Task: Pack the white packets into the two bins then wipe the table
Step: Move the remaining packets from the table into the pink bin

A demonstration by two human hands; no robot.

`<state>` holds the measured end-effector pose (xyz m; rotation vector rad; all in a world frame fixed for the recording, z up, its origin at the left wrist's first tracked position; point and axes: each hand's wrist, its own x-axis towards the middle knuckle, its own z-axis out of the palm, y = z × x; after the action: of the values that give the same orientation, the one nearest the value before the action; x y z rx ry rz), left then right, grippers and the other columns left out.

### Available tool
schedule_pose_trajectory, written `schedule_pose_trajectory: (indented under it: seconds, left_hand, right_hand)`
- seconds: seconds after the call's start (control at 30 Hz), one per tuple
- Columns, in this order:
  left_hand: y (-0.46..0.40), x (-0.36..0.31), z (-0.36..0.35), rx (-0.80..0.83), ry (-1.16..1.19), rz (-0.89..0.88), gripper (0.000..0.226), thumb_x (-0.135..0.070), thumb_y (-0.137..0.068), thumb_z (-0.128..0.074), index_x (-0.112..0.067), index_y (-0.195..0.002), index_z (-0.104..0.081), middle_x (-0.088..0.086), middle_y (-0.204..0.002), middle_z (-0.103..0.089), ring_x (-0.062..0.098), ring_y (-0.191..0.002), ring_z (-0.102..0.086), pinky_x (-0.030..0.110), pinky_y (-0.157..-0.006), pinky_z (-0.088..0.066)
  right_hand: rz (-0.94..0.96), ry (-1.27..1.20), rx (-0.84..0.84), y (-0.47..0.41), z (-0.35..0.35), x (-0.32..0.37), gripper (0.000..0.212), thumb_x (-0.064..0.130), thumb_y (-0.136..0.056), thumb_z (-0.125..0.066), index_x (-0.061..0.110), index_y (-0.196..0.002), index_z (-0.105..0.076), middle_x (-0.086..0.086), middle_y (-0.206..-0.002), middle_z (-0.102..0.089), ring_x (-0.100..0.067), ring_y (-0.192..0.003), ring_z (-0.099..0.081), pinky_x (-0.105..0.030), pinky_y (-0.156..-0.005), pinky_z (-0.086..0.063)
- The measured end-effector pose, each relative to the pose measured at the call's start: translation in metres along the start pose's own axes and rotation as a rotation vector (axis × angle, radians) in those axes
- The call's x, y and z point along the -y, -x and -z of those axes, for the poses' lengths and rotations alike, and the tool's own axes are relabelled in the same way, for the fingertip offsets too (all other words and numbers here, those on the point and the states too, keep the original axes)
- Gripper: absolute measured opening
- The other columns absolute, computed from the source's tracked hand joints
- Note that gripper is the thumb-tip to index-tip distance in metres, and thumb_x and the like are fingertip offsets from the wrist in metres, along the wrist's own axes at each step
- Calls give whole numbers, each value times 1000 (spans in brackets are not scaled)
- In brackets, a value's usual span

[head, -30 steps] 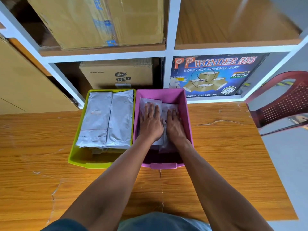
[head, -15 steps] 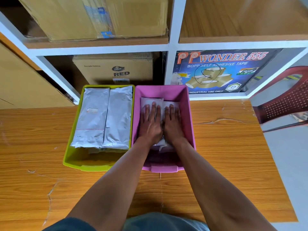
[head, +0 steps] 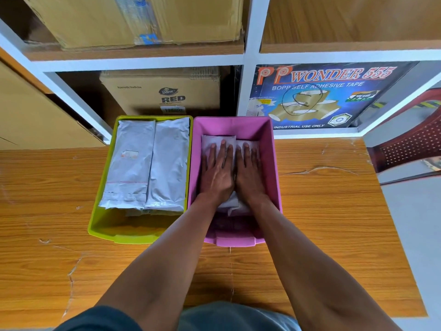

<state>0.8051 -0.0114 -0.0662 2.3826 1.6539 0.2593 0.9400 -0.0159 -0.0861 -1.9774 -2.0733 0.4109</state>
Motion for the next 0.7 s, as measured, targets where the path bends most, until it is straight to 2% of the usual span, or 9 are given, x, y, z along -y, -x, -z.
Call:
schedule_pose_trajectory:
  seconds: [0.13,0.23,0.33,0.43,0.53,0.6,0.7]
  left_hand:
    - [2,1,-2,-11,-17,-17,81,-25,-91,-31,-12,-169,-14,13,-177,-3,40,-163,5,57,-130,-1]
    - [3,3,-5,-14,-33,-20,82,-24,-93,-38,-12,-170,-11,13,-177,0,40,-162,7,56,-130,0]
    - [3,3,-6,-12,-58,-24,83,-24,-95,-42,-12,-170,-9,13,-177,1,40,-162,8,58,-130,-3]
    - [3,3,-5,5,-88,-24,80,-28,-95,-36,-11,-169,-12,14,-177,-2,42,-162,4,57,-130,-3]
    - [2,1,-3,32,-98,-20,81,-31,-94,-32,-11,-170,-10,14,-177,1,42,-162,7,57,-130,0]
    - [2,1,0,68,-99,-17,84,-29,-95,-39,-11,-170,-5,15,-177,6,44,-161,12,59,-130,1]
    - [2,-5,16,124,-58,8,90,-22,-96,-48,-11,-169,2,16,-176,14,43,-160,16,59,-129,1]
  right_hand:
    - [0,-1,-25,2,-2,1,67,8,-107,-37,8,-167,-5,-15,-175,4,-33,-161,11,-47,-131,8]
    - [10,12,-43,3,-5,0,68,8,-107,-38,7,-167,-7,-14,-175,3,-28,-157,17,-46,-130,11]
    - [-6,24,-25,2,-7,0,68,10,-108,-35,9,-167,-3,-12,-175,7,-30,-160,16,-45,-129,15]
    - [-19,42,-9,1,-8,1,67,10,-108,-33,10,-167,-2,-12,-175,6,-34,-161,12,-46,-129,14]
    - [-38,53,15,2,-4,2,67,10,-108,-31,10,-167,1,-12,-175,8,-30,-159,19,-45,-128,16]
    - [-40,83,65,2,1,4,67,11,-109,-29,11,-167,5,-12,-175,14,-28,-157,23,-45,-127,18]
    - [-51,64,118,-1,12,5,69,11,-108,-30,11,-167,5,-17,-174,12,-34,-161,14,-46,-130,12]
